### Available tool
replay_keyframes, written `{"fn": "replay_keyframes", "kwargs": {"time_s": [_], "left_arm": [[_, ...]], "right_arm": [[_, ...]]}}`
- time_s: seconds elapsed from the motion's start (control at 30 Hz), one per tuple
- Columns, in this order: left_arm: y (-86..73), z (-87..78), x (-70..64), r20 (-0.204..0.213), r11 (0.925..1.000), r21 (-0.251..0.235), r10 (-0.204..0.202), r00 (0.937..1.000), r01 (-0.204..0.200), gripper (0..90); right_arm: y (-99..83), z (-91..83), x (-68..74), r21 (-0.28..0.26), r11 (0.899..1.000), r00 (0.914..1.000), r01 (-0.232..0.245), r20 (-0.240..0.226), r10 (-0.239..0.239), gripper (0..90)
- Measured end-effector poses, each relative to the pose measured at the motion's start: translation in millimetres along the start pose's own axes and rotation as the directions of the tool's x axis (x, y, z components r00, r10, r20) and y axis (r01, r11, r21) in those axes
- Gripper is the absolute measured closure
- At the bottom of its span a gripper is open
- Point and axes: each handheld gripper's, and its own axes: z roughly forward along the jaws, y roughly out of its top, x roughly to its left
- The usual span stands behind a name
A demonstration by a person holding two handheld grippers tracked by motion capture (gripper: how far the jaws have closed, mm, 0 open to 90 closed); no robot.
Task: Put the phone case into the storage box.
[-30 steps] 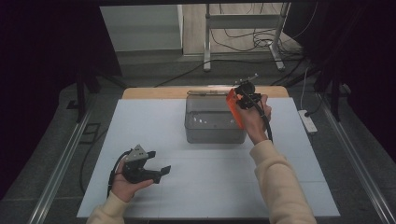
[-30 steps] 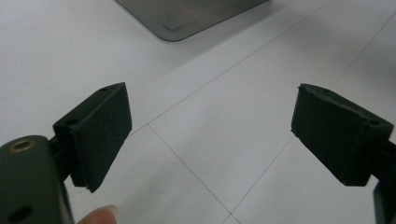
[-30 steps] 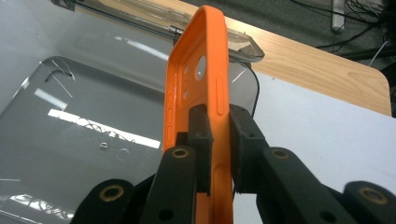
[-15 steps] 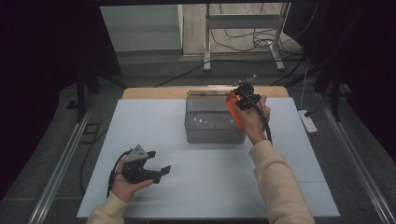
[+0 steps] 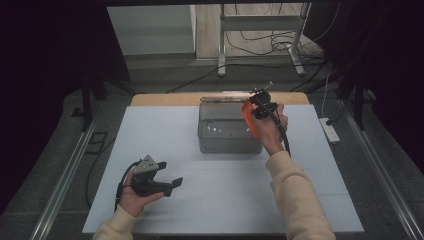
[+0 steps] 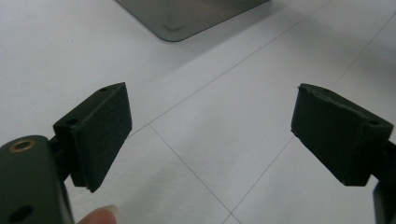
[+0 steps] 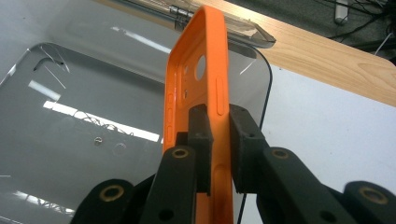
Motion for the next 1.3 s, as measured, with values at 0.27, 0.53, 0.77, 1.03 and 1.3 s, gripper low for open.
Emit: {"fn": "replay_keyframes", "kwargs": {"time_s": [0.27,0.53,0.77,1.03,1.3], "left_arm": [[-0.1,0.0,0.2,-0.001,1.0000,-0.001,-0.002,1.0000,0.002,12.5],[-0.1,0.4,0.3,-0.001,1.0000,0.001,0.000,1.0000,0.000,12.5],[-0.1,0.5,0.5,-0.001,1.0000,0.001,-0.001,1.0000,0.001,12.5],[-0.1,0.7,0.2,-0.001,1.0000,0.002,0.001,1.0000,-0.001,12.6],[-0.1,0.7,0.2,-0.001,1.0000,0.002,0.001,1.0000,-0.001,12.6]], "right_arm": [[-2.0,4.5,2.8,0.009,1.000,1.0000,0.003,0.008,-0.003,80.3],[-2.9,6.5,5.4,0.013,1.000,0.9999,0.010,0.011,-0.010,80.3],[-3.8,10.5,8.2,0.021,1.000,0.9999,0.013,0.010,-0.013,80.3],[-4.1,12.1,10.2,0.033,0.999,0.9997,0.014,0.022,-0.014,80.3],[-4.5,13.6,10.4,0.040,0.999,0.9994,0.015,0.029,-0.016,80.2]]}}
